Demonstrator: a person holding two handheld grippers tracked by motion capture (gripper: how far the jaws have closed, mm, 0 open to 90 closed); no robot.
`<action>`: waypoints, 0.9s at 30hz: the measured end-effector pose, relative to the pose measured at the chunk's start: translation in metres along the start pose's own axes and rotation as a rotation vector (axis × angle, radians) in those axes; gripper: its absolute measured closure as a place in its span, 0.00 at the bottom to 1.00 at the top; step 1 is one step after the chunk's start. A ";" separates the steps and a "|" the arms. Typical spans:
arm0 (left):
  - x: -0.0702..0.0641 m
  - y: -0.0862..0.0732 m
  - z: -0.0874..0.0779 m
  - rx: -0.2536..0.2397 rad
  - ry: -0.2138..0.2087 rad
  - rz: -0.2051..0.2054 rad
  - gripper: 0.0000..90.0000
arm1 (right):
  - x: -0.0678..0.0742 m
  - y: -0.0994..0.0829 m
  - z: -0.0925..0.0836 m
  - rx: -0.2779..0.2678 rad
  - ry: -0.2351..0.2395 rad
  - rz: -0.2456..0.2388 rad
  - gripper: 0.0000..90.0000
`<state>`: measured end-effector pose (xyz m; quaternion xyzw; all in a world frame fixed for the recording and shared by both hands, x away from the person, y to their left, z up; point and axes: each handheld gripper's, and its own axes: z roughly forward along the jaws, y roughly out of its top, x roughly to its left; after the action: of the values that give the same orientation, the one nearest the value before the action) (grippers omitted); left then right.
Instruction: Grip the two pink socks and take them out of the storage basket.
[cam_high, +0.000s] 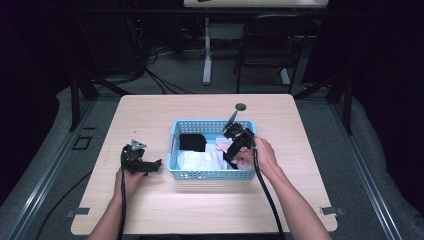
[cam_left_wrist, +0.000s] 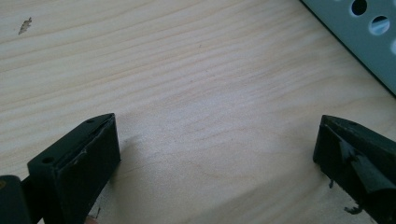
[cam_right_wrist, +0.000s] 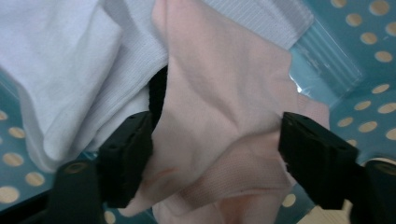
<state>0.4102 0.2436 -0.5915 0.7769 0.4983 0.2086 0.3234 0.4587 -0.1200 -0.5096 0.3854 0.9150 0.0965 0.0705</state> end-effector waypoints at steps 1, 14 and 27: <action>0.000 0.000 0.000 0.000 0.000 0.000 0.01 | 0.000 0.000 0.001 0.005 0.003 0.011 0.37; 0.000 0.000 0.000 0.000 0.000 0.000 0.01 | -0.008 -0.005 -0.007 -0.032 0.022 0.065 0.93; 0.000 0.000 0.000 0.000 0.000 0.000 0.01 | -0.006 -0.007 -0.037 -0.129 0.044 0.058 0.94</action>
<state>0.4102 0.2437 -0.5915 0.7771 0.4981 0.2085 0.3233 0.4506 -0.1336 -0.4749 0.4041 0.8967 0.1657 0.0720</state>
